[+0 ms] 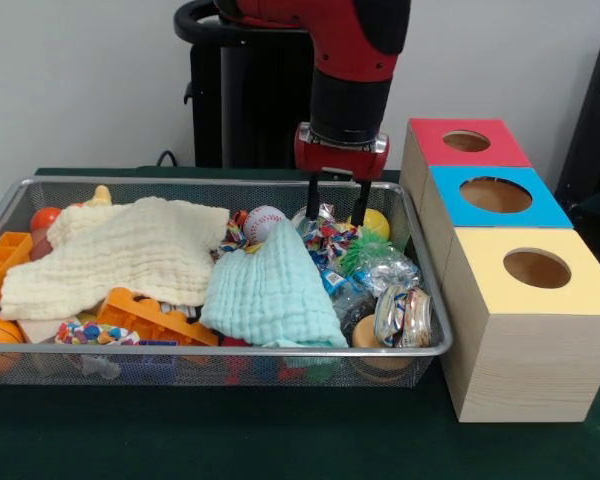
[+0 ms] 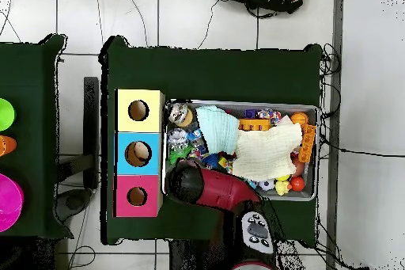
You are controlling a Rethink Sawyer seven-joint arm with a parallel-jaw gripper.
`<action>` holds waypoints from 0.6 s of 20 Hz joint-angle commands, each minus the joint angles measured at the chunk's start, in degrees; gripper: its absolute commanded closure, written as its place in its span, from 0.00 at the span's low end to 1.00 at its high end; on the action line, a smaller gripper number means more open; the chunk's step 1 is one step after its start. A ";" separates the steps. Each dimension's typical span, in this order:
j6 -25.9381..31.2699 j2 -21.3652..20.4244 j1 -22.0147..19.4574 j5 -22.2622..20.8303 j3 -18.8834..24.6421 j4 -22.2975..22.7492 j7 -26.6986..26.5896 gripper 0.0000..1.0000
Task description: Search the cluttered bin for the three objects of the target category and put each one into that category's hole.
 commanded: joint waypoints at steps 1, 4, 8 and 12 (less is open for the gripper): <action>7.81 4.22 2.15 7.04 4.12 -7.53 14.11 0.00; 12.65 4.76 5.20 8.72 1.50 -11.25 15.32 0.00; 11.62 6.53 7.98 10.33 -0.06 -12.37 16.18 0.00; 8.80 5.69 9.76 11.38 -0.65 -9.68 17.05 0.00</action>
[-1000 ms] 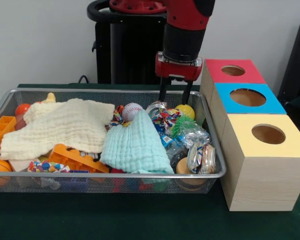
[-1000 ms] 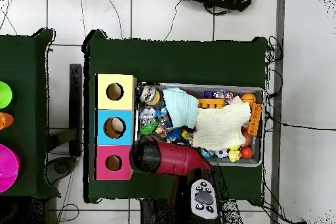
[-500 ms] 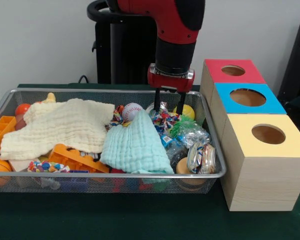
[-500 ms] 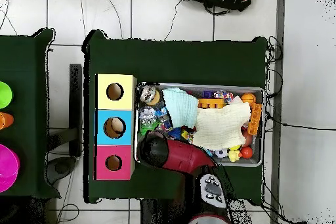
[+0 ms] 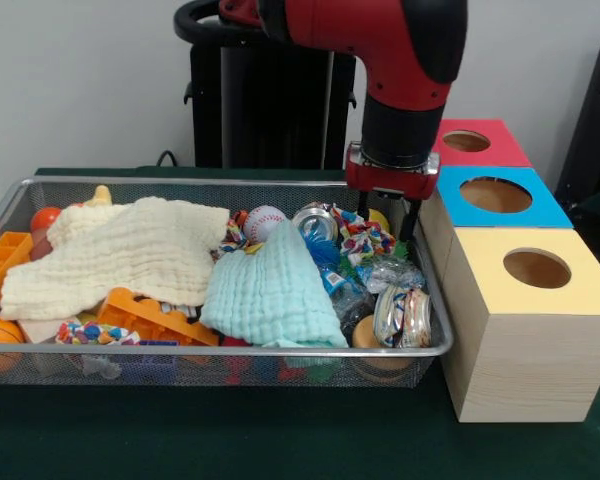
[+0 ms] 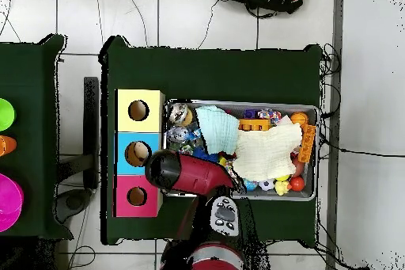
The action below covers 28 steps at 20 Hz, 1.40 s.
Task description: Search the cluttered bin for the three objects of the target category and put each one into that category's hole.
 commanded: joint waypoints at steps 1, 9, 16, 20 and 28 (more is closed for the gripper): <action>0.89 1.03 2.16 4.75 1.38 -2.54 16.35 0.00; -5.86 -1.37 0.14 7.60 3.45 2.92 17.34 0.00; -7.14 -2.60 -4.88 10.32 8.79 4.45 14.94 0.00; -5.85 -3.04 -5.29 11.37 8.70 2.92 14.76 0.00; -5.21 -2.69 -6.63 13.00 10.15 2.54 13.45 0.00</action>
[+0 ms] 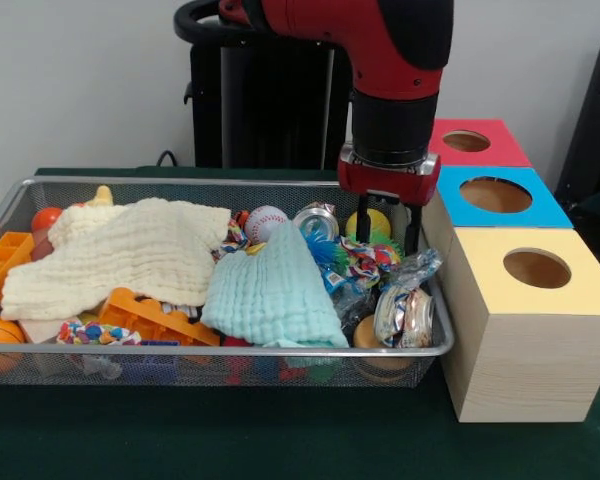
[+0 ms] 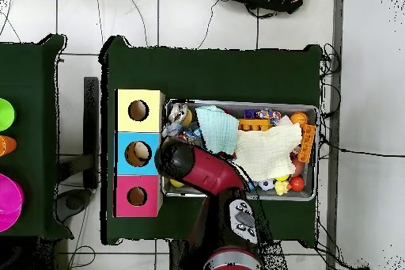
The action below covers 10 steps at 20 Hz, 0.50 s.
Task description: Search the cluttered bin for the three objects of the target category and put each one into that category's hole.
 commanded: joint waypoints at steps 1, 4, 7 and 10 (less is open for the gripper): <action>-1.68 -0.33 -2.67 3.83 7.55 1.25 12.94 0.00; -0.73 -0.68 -3.24 3.83 7.82 1.28 12.29 0.00; -1.61 -0.77 -3.54 3.46 7.96 1.52 12.18 0.00; -2.58 -0.87 -3.11 2.93 7.34 1.72 12.51 0.00</action>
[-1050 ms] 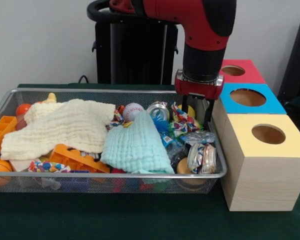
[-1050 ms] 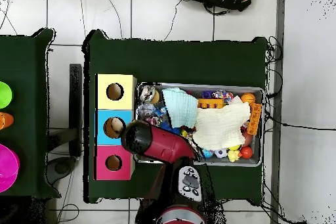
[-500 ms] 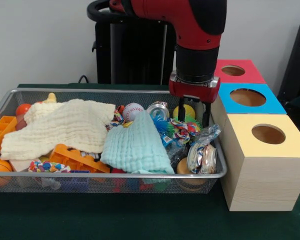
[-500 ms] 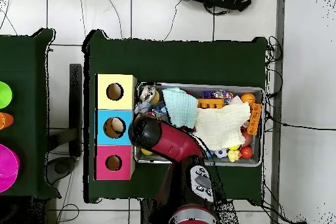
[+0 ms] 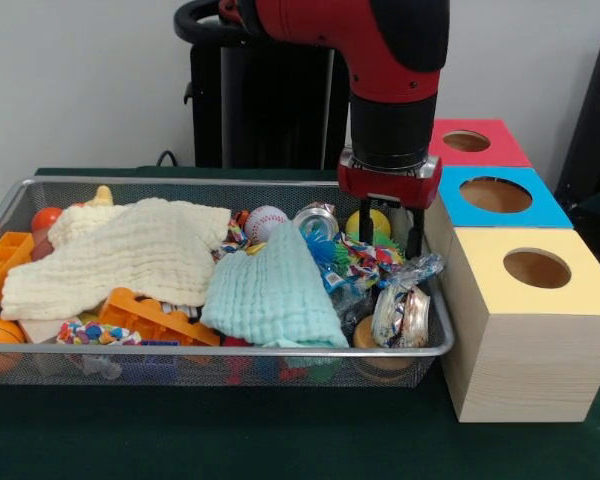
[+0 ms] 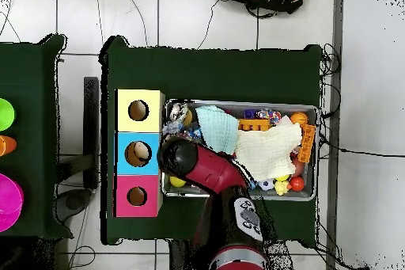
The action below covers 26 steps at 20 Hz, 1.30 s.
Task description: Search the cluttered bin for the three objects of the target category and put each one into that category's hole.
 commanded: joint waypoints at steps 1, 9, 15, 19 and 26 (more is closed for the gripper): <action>-2.66 -0.73 -0.99 1.97 4.93 1.43 12.53 0.00; -5.34 -1.39 -1.83 1.67 6.12 2.86 12.72 1.00; -5.08 -1.83 -1.47 2.24 5.93 3.33 13.52 1.00; -2.24 -2.64 -0.38 2.64 4.51 3.04 13.86 1.00; 5.86 -4.72 1.20 2.45 1.20 1.98 14.05 1.00</action>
